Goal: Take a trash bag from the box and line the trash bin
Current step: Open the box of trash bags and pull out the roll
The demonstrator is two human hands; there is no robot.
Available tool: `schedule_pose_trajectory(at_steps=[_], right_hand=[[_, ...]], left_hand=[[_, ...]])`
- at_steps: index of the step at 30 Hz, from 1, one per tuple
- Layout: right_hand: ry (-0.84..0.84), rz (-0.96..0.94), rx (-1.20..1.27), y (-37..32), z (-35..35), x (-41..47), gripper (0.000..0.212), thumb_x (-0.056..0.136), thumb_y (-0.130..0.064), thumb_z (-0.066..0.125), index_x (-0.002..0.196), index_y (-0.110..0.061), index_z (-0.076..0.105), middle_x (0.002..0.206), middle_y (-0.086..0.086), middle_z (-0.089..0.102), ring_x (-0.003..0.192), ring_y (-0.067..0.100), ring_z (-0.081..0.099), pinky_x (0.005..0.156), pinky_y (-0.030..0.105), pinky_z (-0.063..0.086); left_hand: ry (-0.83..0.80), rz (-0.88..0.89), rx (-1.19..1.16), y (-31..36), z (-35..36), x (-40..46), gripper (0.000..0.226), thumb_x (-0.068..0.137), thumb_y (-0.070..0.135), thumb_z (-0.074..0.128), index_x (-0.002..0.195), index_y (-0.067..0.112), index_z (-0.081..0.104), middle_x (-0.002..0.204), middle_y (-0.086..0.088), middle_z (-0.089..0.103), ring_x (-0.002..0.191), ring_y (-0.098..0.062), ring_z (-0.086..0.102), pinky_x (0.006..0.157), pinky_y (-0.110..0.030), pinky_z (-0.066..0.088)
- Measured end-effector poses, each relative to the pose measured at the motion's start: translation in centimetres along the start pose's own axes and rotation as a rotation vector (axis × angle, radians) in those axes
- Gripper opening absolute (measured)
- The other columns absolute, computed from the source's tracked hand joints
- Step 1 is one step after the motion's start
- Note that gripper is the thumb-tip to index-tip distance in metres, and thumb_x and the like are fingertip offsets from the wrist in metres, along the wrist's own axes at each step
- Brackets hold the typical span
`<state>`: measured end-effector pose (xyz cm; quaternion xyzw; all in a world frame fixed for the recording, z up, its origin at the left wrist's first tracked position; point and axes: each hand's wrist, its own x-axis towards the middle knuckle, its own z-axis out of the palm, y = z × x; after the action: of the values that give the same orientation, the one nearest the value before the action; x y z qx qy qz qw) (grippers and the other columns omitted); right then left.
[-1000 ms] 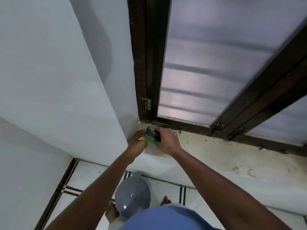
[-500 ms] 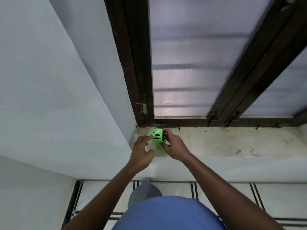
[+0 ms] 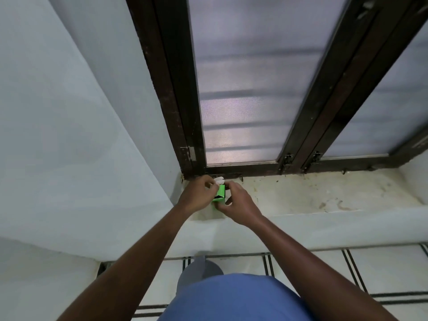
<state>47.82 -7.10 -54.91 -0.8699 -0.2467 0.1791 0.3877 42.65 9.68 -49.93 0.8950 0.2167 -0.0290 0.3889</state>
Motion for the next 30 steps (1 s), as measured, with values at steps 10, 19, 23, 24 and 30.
schedule_pose_trajectory(at_steps=[10, 19, 23, 24, 30], right_hand=[[0.133, 0.016, 0.052, -1.4, 0.2, -0.6, 0.042, 0.097, -0.051, 0.077, 0.131, -0.027, 0.068, 0.120, -0.007, 0.067, 0.096, 0.014, 0.073, 0.085, 0.044, 0.064], [0.272, 0.058, 0.048, -1.5, -0.1, -0.5, 0.051, 0.097, -0.053, 0.081, 0.133, -0.019, 0.075, 0.117, -0.005, 0.079, 0.096, 0.011, 0.075, 0.086, 0.034, 0.062], [0.283, 0.133, 0.030, -2.4, -0.3, 0.3, 0.052, 0.098, -0.047, 0.078, 0.137, -0.012, 0.073, 0.118, 0.004, 0.080, 0.105, 0.021, 0.076, 0.088, 0.041, 0.063], [0.280, 0.148, 0.038, -2.6, -0.3, 0.6, 0.051, 0.098, -0.045, 0.077, 0.136, -0.011, 0.073, 0.119, 0.005, 0.080, 0.106, 0.022, 0.076, 0.090, 0.042, 0.063], [0.196, 0.305, 0.521, -1.5, -0.3, 1.5, 0.019, 0.105, -0.021, 0.066, 0.115, -0.011, 0.078, 0.112, 0.012, 0.082, 0.097, 0.024, 0.082, 0.082, 0.047, 0.071]], left_hand=[[-0.109, -0.217, -0.058, 2.6, -0.6, 1.6, 0.022, 0.100, 0.032, 0.065, 0.108, 0.014, 0.075, 0.099, -0.007, 0.077, 0.085, -0.025, 0.079, 0.068, -0.043, 0.070], [-0.123, -0.294, -0.368, 0.7, -0.2, 1.7, 0.033, 0.106, 0.004, 0.052, 0.114, 0.014, 0.083, 0.133, -0.015, 0.071, 0.110, -0.039, 0.074, 0.072, -0.036, 0.069], [-0.142, -0.299, -0.418, 0.0, -0.1, 1.5, 0.038, 0.107, 0.004, 0.047, 0.121, 0.015, 0.081, 0.138, -0.014, 0.068, 0.098, -0.032, 0.077, 0.067, -0.033, 0.067], [-0.142, -0.307, -0.430, -0.2, -0.1, 1.4, 0.038, 0.107, 0.005, 0.047, 0.123, 0.015, 0.080, 0.137, -0.014, 0.069, 0.095, -0.030, 0.077, 0.067, -0.033, 0.066], [-0.065, -0.262, -0.403, -0.8, -0.1, 0.7, 0.018, 0.102, 0.023, 0.069, 0.114, 0.014, 0.078, 0.118, -0.010, 0.077, 0.102, -0.024, 0.076, 0.069, -0.028, 0.067]])
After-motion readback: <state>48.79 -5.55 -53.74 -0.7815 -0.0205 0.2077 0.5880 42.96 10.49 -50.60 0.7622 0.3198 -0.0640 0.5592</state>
